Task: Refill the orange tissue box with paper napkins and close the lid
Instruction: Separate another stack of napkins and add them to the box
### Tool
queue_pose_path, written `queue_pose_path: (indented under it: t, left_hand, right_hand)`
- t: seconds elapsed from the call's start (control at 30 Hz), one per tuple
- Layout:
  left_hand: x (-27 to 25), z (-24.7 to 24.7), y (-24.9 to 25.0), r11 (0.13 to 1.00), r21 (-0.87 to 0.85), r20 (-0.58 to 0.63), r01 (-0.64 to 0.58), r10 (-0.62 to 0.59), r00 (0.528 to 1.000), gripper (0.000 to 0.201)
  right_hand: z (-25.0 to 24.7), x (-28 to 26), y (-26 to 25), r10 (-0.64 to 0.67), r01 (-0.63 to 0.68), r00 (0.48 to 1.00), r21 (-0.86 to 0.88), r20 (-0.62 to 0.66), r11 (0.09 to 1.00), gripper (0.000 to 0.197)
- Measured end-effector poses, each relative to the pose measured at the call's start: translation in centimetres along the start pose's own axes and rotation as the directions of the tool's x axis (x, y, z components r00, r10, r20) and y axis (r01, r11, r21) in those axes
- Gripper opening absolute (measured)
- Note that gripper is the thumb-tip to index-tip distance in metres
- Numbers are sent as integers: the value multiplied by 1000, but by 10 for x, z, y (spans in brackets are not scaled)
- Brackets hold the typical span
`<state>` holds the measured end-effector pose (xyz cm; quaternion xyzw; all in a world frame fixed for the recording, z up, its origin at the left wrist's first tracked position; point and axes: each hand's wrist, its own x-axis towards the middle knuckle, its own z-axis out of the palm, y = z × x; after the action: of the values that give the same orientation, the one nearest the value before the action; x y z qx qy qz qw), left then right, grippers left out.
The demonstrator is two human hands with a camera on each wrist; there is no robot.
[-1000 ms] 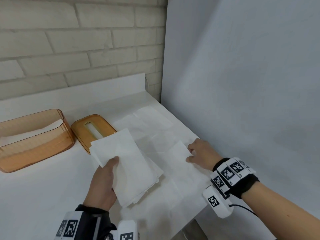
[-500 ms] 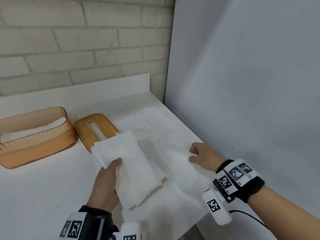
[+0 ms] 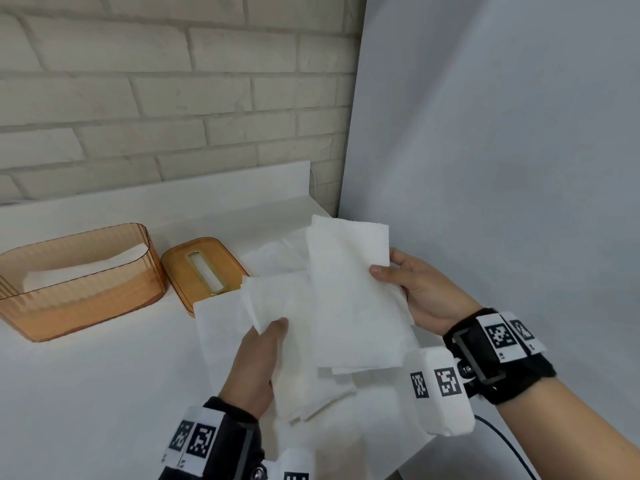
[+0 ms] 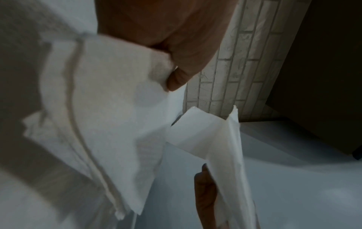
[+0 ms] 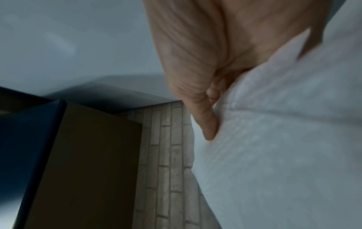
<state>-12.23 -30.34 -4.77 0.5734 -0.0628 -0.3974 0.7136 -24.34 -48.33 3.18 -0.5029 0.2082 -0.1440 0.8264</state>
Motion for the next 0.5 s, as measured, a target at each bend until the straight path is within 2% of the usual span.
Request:
queue_pose_path:
  t: [0.07,0.17,0.27,0.37,0.5]
  left_hand:
    - [1,-1,-1,1000,-24,-3,8,-8,1000,23]
    - [-3,-1,-5,998,-53,-7,25,-26,1000,26]
    - [-11,8,-9,994,-100,45,43,-38,998,26]
    - [-15,17,-6,987,-152,83,-50,63,995,30]
    - [-23,18,4,941,-248,105,-228,260,960,25]
  right_hand:
    - [6,1,-1,-41,39,999,68,23,997,56]
    - [17,1,-6,-128,120,991,169,38,978,48]
    - [27,2,0,-160,147,986,226,39,963,49]
    - [29,4,22,-92,90,996,193,-1,977,52]
    - [26,1,50,-45,61,991,117,-128,991,40]
